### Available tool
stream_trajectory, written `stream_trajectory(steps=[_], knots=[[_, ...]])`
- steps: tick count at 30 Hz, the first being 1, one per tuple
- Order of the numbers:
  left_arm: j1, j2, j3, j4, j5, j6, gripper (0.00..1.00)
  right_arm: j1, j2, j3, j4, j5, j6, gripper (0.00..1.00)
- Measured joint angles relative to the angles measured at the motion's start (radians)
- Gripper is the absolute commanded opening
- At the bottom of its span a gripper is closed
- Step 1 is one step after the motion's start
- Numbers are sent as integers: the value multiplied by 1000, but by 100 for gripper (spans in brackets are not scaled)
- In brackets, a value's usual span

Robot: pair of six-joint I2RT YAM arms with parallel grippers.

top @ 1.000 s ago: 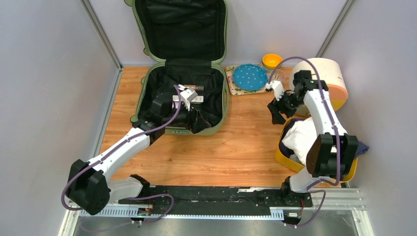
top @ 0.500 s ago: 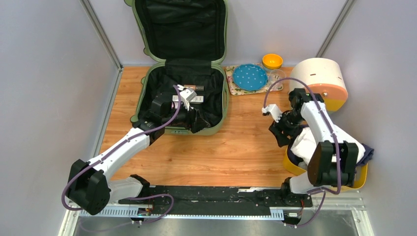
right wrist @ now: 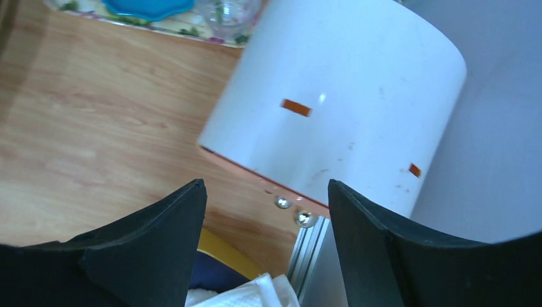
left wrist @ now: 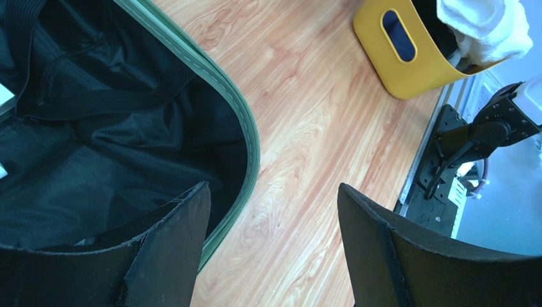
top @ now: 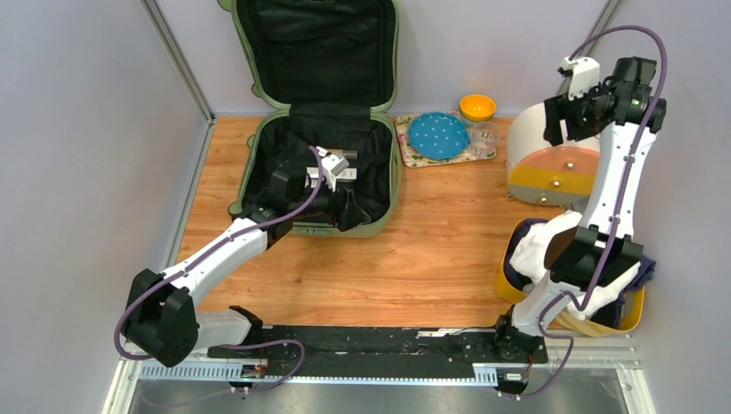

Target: Open, take out, and arrange the luggage

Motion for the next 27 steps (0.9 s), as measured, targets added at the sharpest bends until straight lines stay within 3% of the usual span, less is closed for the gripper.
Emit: stream_trajectory(steps=[6,17,27], knots=[[1,0,2,1,-4,-1,80,-94,76,3,116,159,113,51],[14,2,2,2,-4,-1,80,-177,80,1,381,403,84,49],[20,17,2,1,1,-1,80,-195,110,-212,424,396,-77,47]])
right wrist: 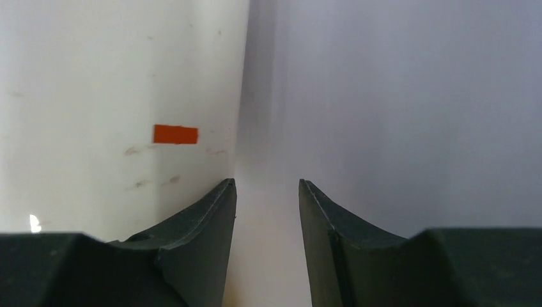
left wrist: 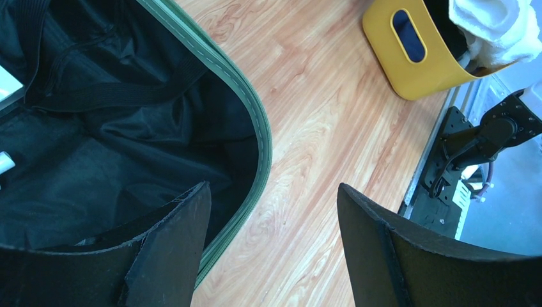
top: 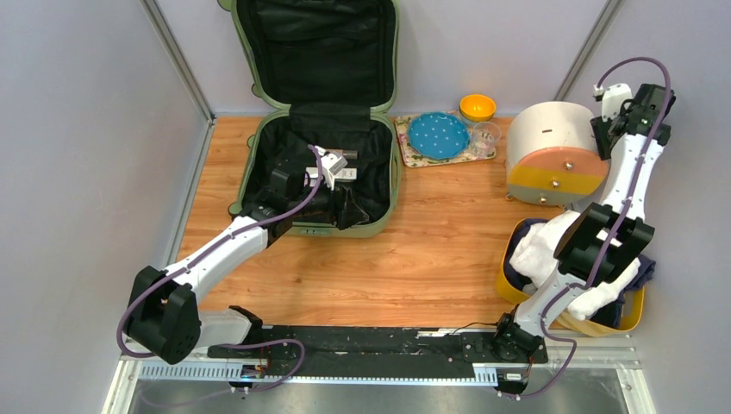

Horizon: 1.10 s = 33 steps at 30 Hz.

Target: Open, take out, and arrange the luggage

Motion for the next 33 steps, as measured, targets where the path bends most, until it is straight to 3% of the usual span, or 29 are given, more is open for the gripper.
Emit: stream_trajectory(steps=[8,19,25,29,33], knots=[[1,0,0,0,3,0,80,-24,-5,-63,-93,-168,-166,46],[1,3,0,0,14,0,79,-9,-108,-186,-443,-510,-333,46],[1,27,9,0,26,-3,79,-2,-204,-198,-525,-675,-401,59],[3,52,29,5,45,12,79,1,-193,-26,-538,-751,-391,75],[4,69,43,25,71,58,78,2,-203,104,-516,-805,-237,79]])
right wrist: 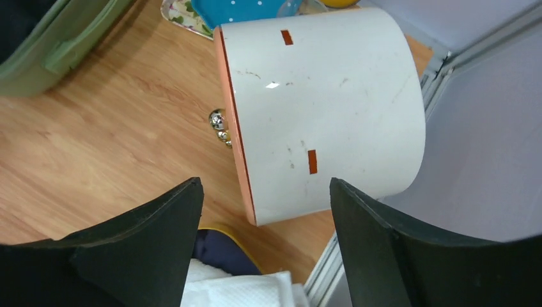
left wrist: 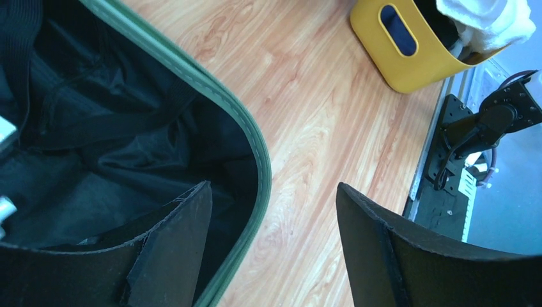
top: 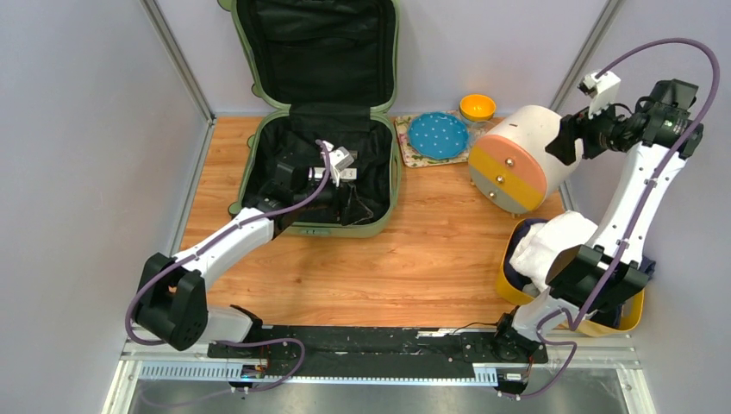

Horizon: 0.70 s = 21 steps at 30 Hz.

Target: Open, take out, and arrange the luggage

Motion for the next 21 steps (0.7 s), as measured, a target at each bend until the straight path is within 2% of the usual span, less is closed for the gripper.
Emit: stream_trajectory(steps=[5,12,16,21], knots=[[0,58,62,21,29,34,77,4,4,-11,175,103,362,75],[0,93,83,36,41,33,77,6,189,55,475,300,655,78],[0,92,81,37,41,30,76,6,285,104,546,286,737,78],[0,92,60,43,38,28,77,8,388,167,591,187,822,76]])
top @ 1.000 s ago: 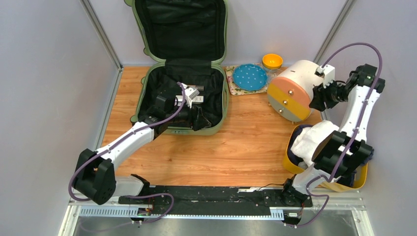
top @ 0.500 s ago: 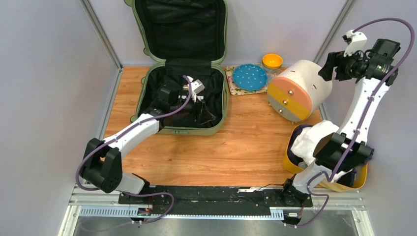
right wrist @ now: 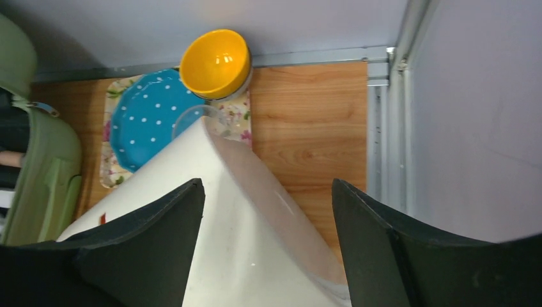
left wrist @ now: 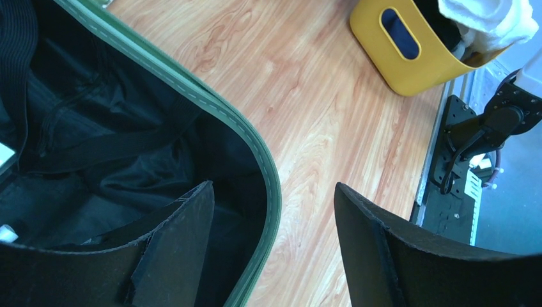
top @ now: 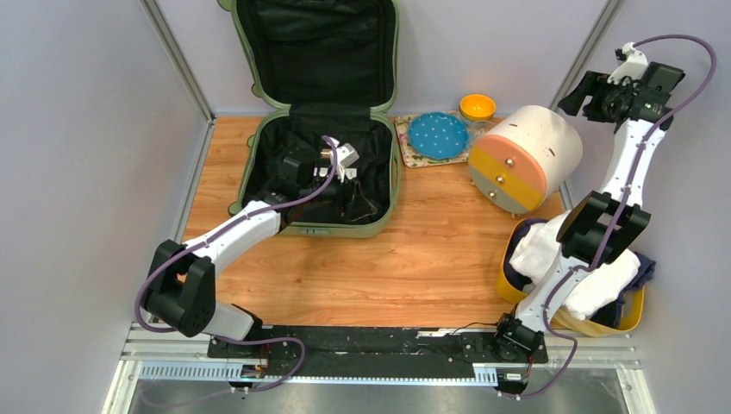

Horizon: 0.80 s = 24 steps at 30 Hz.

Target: Open, take out, and arrange the luggage

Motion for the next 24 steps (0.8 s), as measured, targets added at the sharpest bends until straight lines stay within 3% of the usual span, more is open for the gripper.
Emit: stream_trajectory(steps=[6,10,16,24], knots=[[0,0,-16,0,-9,1,77,9,82,11,-8,-122,64,71],[0,0,-16,1,-9,10,76,14,91,-8,-29,-182,63,62],[0,77,45,14,-5,38,73,8,-12,-157,-34,-244,16,50],[-60,265,211,93,-16,55,69,6,-192,-397,-66,-304,-10,50]])
